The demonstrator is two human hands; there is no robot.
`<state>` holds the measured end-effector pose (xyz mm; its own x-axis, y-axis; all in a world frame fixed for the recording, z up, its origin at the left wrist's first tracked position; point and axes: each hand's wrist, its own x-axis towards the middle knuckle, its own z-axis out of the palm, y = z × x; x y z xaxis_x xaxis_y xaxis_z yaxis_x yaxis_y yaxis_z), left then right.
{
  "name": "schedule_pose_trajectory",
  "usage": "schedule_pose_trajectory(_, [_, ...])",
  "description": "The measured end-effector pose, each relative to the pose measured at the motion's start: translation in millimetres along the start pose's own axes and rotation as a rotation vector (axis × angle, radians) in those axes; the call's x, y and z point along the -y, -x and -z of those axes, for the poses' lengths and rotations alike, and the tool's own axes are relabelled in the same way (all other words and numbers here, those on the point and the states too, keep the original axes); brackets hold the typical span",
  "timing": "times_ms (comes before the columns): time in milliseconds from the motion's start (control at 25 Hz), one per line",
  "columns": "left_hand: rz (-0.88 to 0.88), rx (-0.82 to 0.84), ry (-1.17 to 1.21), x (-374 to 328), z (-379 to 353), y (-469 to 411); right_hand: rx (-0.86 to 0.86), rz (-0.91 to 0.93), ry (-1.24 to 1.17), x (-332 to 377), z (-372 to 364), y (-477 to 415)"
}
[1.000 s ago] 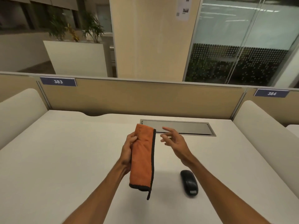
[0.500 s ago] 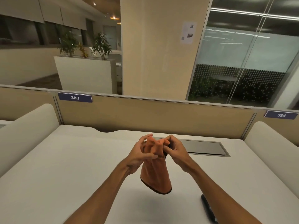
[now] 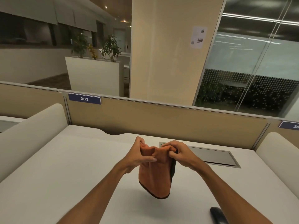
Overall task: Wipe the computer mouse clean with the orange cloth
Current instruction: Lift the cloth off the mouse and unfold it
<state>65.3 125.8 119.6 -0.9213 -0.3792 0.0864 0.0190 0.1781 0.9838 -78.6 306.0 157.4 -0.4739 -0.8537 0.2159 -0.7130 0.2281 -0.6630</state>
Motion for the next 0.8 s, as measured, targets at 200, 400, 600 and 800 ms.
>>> schedule_pose_trajectory(200, [-0.03,0.043,-0.149,-5.6,32.2,-14.2,0.082,-0.03,0.235,-14.2,13.0,-12.0])
schedule_pose_trajectory(400, [-0.084,-0.013,-0.201,-12.1,44.5,-25.6,0.152,-0.038,0.209,-22.8,11.0,-27.6])
schedule_pose_trajectory(600, [-0.078,-0.091,-0.272,-3.4,69.5,-32.3,0.105,-0.01,0.095,-28.3,11.9,-39.7])
schedule_pose_trajectory(800, [-0.1,-0.096,-0.461,2.9,87.4,-43.2,0.138,0.007,0.105,-28.6,4.5,-65.8])
